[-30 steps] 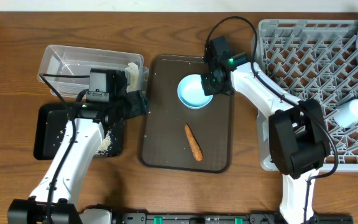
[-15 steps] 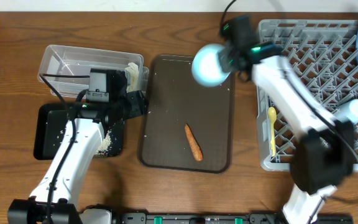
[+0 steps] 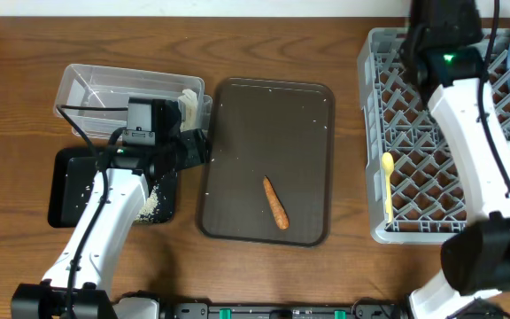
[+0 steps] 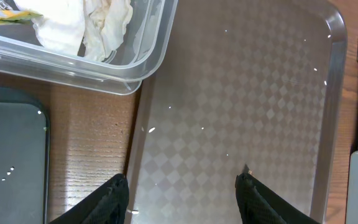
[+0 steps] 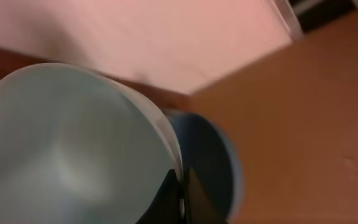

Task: Sort waste into correct bins and load items into the dishwasher rack
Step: 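Lift white bowl with right gripper and carry it into dish rack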

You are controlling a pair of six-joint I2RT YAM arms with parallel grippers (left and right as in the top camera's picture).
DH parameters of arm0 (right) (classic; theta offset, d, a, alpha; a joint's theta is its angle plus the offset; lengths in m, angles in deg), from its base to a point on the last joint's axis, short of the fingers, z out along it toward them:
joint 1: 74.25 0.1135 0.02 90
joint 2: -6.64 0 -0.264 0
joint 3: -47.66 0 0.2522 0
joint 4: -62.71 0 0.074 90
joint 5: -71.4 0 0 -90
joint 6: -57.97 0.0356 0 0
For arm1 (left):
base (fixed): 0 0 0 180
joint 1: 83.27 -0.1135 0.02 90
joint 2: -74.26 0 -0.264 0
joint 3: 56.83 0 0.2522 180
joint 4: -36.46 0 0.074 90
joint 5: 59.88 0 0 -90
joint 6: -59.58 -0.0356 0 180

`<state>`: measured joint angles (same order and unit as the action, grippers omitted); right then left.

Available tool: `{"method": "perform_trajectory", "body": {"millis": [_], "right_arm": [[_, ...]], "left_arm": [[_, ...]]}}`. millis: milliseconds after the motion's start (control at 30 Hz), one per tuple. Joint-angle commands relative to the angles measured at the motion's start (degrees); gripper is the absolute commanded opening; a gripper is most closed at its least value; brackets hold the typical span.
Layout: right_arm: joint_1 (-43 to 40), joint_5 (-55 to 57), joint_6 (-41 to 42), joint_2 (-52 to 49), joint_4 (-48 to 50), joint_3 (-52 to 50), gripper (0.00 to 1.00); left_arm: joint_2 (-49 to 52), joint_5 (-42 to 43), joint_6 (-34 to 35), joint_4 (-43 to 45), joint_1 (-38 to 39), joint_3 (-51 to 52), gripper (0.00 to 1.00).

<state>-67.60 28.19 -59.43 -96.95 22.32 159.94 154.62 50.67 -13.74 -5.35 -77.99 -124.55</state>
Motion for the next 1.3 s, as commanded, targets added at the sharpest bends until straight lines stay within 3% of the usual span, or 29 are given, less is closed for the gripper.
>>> {"method": "perform_trajectory", "body": {"millis": [0,500,1033,1267], "right_arm": [[-3.3,6.3,-6.1,-2.6,0.2,-0.4,0.01],[-9.8,6.2,-8.2,-11.8,-0.1,-0.8,0.01],[-8.3,6.1,2.1,-14.9,-8.9,-0.9,0.01],[-7.5,22.2,1.5,-14.9,0.9,-0.9,0.01]], "left_arm": [[-0.3,-0.7,-0.3,0.0,-0.2,-0.6,0.58],[-0.3,-0.7,-0.3,0.0,-0.2,-0.6,0.58],[-0.3,-0.8,-0.3,0.0,-0.2,-0.6,0.58],[-0.3,-0.7,-0.3,0.0,-0.2,-0.6,0.58]]}}
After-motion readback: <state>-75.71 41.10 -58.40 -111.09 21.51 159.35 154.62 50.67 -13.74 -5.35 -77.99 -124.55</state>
